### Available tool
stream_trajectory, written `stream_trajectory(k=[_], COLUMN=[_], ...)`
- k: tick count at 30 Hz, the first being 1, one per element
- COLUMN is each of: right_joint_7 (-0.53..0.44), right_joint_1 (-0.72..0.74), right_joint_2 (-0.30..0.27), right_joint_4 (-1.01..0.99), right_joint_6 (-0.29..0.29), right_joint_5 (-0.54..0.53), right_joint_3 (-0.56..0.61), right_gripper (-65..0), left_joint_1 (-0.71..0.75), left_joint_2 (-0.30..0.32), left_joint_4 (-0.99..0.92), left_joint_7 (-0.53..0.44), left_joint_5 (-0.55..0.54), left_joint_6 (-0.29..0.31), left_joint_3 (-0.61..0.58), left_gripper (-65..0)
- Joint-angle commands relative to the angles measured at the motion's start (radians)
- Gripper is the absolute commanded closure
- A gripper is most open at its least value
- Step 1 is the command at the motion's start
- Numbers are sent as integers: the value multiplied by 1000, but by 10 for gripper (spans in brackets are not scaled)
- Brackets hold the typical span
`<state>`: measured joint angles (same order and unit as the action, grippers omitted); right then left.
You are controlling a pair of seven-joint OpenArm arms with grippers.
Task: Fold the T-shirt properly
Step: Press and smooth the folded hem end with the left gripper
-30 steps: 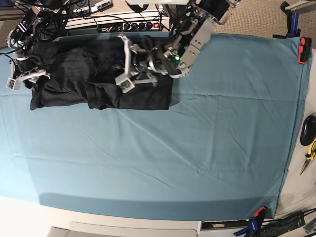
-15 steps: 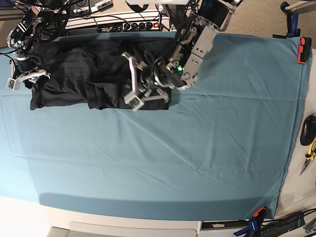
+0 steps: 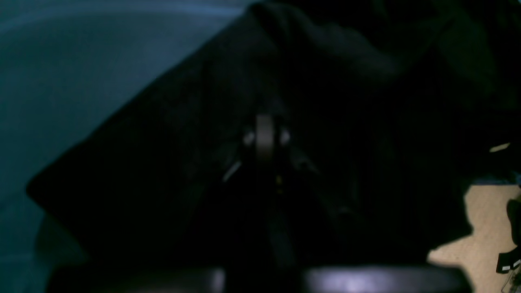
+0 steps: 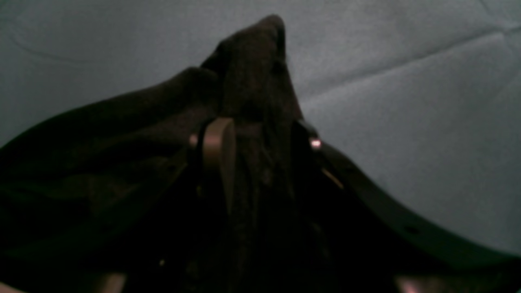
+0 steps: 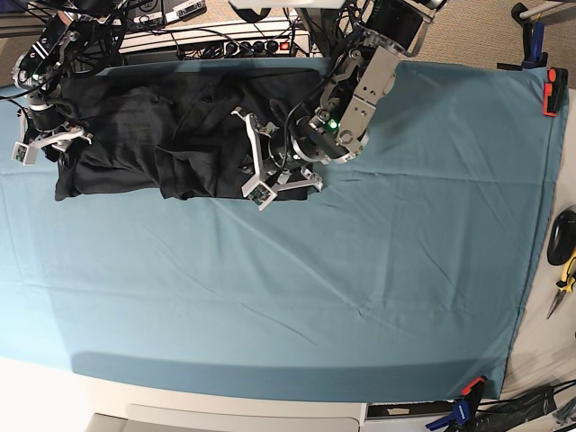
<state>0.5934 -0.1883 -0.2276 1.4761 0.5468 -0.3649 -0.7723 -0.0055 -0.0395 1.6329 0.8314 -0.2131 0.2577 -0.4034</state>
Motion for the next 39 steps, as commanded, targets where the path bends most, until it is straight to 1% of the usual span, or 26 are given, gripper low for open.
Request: stream_trajectory(k=[1,7,13,21,25,30,32,34,36,39], right_joint_7=[-27,-28,-27,-27,-26,-26,-26,-26,-26,-26], right_joint_1=[8,8,8,8,8,8,8,8,8,8], right_joint_2=[-19,-19,-19,-19,-19,-19,-19,-19,-19,-19], right_joint_4=[14,14,14,14,14,14,14,14,14,14], right_joint_6=[3,3,3,3,3,3,3,3,3,3], right_joint_5=[-13,-13,-13,-13,-13,-13,-13,-13,-13,-13], right_joint_3=[-6,-6,-6,-6,-6,-6,-6,-6,-6,-6], right_gripper=[-234,-234,-234,-234,-234,-234,-234,-234,-234,-234], left_joint_1=[-13,-14,-17,-79,-111,-116,-116,-116,-116,-111], left_joint_2=[-16,-40,-70,-118,-118,-118,-118,-118,-118,-118], left_joint_4=[14,8,-62,-136,-148,-148,-148,-148,-148,-148], left_joint_7=[-26,-29,-56,-71,-85,-105,-96,-68,-22,46], left_joint_5=[-11,-27,-34,-34,-45,-45,-39,-5,24,19], left_joint_6=[0,0,1,3,0,0,1,0,0,0], left_joint_3=[0,0,0,0,-21,-61,-71,-71,-71,-71], left_gripper=[0,0,0,0,0,0,0,0,0,0])
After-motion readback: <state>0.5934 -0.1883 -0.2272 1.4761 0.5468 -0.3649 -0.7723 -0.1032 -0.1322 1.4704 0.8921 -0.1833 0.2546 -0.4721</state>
